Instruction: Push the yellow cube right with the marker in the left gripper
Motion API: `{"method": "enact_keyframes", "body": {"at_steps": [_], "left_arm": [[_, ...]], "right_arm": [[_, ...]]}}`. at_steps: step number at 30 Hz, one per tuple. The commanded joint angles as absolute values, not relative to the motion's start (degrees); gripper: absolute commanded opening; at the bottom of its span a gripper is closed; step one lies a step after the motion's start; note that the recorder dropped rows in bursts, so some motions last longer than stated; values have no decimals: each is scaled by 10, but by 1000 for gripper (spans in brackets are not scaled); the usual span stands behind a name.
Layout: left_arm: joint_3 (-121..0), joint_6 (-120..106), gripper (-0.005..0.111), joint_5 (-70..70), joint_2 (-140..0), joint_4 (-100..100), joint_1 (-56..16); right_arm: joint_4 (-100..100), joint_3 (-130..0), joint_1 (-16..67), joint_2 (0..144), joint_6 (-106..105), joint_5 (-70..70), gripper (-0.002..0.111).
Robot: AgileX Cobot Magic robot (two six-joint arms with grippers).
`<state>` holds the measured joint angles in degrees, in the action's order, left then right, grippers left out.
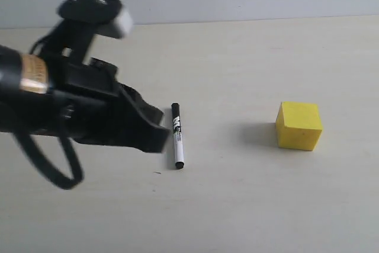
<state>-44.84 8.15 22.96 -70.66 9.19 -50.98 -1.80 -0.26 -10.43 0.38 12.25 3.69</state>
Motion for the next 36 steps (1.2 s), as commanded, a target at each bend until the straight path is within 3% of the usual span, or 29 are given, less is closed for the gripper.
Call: {"method": "enact_keyframes", "body": {"at_steps": [1,6,12,19,36], "left_arm": [[-331,112,0,136,-581,127,-414],[-192,115,0,112,-434,164,-256],[-56,79,0,64,-231,152,-148],[0,73,0,100,0,131,-138],[0,60,0,57,0,111,-127]], "right_arm": [[-19,0,-106,0,121,33,0],[-19,0,-106,0,121,33,0],[-19,0,-106,0,121,33,0],[-19,0,-106,0,121,33,0],[-19,0,-106,0,121,33,0]]}}
